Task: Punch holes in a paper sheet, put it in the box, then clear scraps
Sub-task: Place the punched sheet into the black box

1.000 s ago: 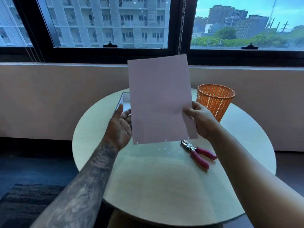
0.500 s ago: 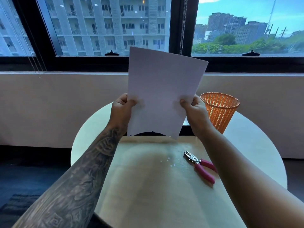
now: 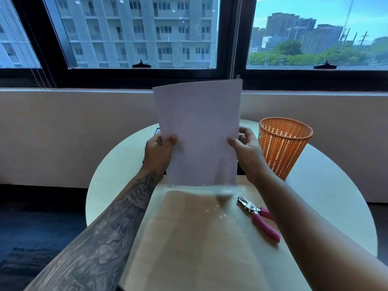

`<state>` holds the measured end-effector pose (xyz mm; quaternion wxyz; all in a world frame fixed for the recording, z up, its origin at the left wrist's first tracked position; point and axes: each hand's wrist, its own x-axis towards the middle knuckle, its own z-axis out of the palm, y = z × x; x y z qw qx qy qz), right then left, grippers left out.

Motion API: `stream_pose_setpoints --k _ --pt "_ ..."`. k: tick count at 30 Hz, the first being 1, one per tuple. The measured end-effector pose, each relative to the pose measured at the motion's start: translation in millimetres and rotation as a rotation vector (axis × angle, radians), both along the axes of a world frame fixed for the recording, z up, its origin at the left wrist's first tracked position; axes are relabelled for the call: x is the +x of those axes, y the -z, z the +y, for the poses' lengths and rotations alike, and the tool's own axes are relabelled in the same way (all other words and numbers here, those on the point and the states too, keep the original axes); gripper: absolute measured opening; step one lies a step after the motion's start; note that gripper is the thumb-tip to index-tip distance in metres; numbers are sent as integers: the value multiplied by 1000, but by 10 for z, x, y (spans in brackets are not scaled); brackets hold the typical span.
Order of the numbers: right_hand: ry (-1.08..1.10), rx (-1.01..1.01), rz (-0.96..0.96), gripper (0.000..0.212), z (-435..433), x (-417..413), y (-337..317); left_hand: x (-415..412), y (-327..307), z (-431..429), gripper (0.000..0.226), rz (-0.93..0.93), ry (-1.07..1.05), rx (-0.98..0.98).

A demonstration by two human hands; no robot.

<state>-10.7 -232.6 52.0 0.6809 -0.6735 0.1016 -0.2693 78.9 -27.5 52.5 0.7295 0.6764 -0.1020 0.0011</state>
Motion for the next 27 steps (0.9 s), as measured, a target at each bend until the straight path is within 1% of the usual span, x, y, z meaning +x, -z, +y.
stream_pose_setpoints --k 2,4,6,8,9,10,12,13,16,18,20,22,24,25,27 --pt "59 -80 32 40 -32 -9 45 71 -5 25 11 55 -42 -72" --pt "123 -85 47 58 -25 -42 126 150 17 39 14 97 -84 -167" --pt "170 -8 66 71 20 -63 228 191 40 18 9 134 -102 -291" --pt "158 105 104 75 81 -59 299 189 25 -34 8 211 -84 -446" --pt "108 176 119 71 119 -49 322 173 9 -63 11 247 -66 -515" --pt "43 241 125 62 161 -39 332 148 -4 -95 12 275 -49 -566" --pt "-49 315 100 29 239 -35 296 99 -17 -164 15 320 -13 -619" --pt "-61 338 72 17 259 -36 262 73 -33 -187 16 335 8 -626" --pt "3 312 5 22 192 -72 100 77 -120 -117 10 372 53 -636" --pt "65 252 -4 21 38 -108 23 183 -199 70 11 343 10 -644" --pt "93 199 21 20 -133 -137 -30 318 -254 306 16 215 -28 -531" --pt "86 153 46 19 -242 -138 -74 402 -288 473 30 74 -11 -357" --pt "83 66 62 19 -294 -99 -124 479 -300 546 45 -4 19 -216" --pt "89 23 71 19 -314 -65 -147 517 -304 555 48 -37 36 -131" --pt "119 -38 80 22 -365 40 -175 590 -292 544 48 -103 58 62"
